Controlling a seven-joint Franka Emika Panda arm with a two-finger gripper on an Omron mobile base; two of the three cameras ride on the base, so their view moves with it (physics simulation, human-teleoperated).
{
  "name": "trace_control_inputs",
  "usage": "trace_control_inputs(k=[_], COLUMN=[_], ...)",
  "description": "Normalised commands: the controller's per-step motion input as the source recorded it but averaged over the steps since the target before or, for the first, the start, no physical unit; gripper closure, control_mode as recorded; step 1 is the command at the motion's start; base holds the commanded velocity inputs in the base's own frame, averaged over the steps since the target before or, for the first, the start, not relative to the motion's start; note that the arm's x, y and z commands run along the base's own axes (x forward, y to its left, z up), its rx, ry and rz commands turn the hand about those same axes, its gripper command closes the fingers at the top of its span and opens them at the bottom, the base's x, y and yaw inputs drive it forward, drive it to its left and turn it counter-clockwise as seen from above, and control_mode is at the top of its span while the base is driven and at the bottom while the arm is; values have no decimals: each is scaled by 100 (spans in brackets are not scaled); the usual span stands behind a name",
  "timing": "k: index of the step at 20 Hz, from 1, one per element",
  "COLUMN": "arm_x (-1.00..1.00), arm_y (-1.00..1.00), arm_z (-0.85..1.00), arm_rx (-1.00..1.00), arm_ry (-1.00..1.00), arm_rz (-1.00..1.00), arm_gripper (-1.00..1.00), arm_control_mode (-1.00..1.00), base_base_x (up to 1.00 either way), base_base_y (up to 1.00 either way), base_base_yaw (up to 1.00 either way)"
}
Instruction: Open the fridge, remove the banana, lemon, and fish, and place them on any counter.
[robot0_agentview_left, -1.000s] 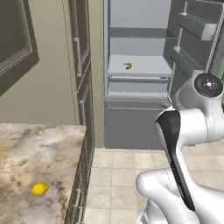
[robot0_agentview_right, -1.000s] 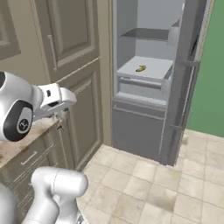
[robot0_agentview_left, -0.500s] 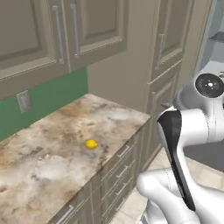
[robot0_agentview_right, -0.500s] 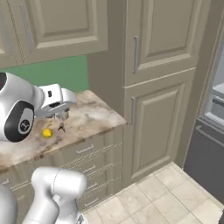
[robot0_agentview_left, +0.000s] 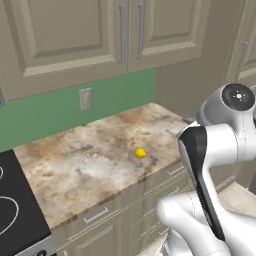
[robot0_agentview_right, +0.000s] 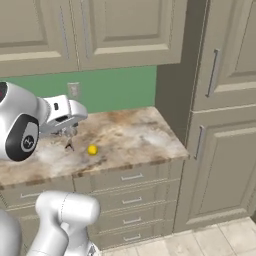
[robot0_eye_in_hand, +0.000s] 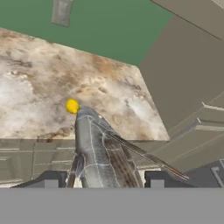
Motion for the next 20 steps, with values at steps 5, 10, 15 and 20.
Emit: trace_control_inputs(k=[5, 10, 15, 20], arm_x=[0, 0, 0, 0], arm_y=[0, 0, 0, 0], arm_z=[0, 0, 0, 0], arm_rx=[0, 0, 0, 0], arm_ry=[0, 0, 0, 0], arm_rz=[0, 0, 0, 0], arm_gripper=[100, 100, 100, 100], arm_control_mode=[100, 100, 100, 100], base_base_x=[16, 23, 32, 50], base_base_y=[40, 37, 35, 36], base_base_yaw=[28, 27, 21, 15])
